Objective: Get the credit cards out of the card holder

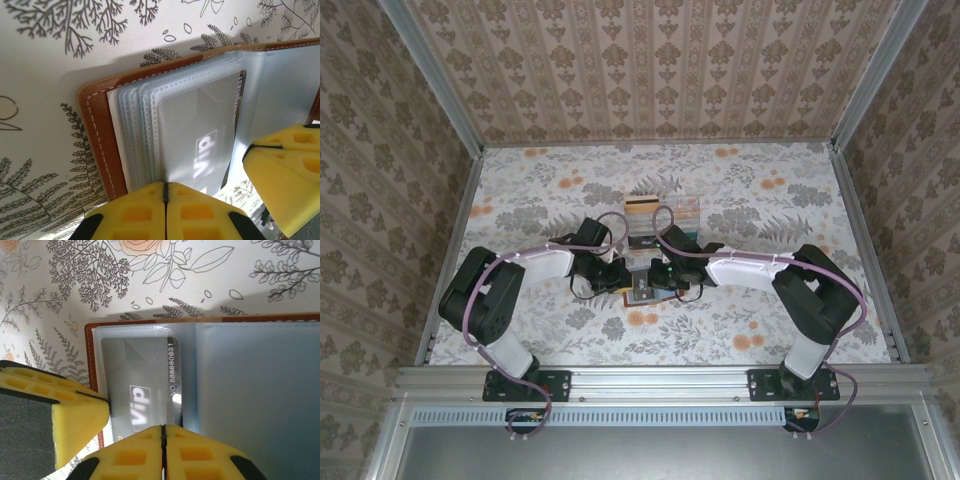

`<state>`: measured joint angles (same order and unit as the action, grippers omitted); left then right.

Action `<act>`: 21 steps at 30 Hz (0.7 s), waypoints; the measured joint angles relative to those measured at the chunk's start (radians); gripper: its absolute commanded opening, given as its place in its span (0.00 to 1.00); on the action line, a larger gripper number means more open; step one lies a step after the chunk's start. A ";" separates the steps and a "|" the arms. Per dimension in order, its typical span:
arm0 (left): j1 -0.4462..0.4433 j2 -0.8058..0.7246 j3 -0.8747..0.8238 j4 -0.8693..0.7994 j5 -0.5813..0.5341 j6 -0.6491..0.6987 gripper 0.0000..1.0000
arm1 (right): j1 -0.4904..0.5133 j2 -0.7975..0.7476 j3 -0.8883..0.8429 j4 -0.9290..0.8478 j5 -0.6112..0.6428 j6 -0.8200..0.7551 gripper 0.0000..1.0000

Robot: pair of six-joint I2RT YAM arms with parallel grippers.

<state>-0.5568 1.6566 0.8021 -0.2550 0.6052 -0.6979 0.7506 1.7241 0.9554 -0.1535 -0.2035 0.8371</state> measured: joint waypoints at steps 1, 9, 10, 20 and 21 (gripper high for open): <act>0.000 0.000 0.000 0.000 0.000 0.000 0.07 | 0.000 0.002 0.000 0.000 -0.004 0.000 0.11; 0.000 0.000 0.000 -0.001 0.000 0.004 0.08 | 0.000 0.031 0.000 -0.003 -0.009 -0.001 0.12; 0.000 0.000 0.001 -0.003 0.000 0.004 0.10 | 0.000 0.034 0.001 -0.003 -0.011 -0.001 0.12; 0.001 -0.043 0.006 -0.067 -0.035 0.023 0.18 | 0.003 0.045 0.041 -0.075 0.013 -0.032 0.12; 0.001 -0.048 0.006 -0.068 -0.037 0.026 0.18 | 0.003 0.045 0.041 -0.080 0.016 -0.034 0.12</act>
<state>-0.5556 1.6085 0.8082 -0.3229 0.5682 -0.6724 0.7536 1.7687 0.9966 -0.2340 -0.1879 0.8036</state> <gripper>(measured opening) 0.184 0.122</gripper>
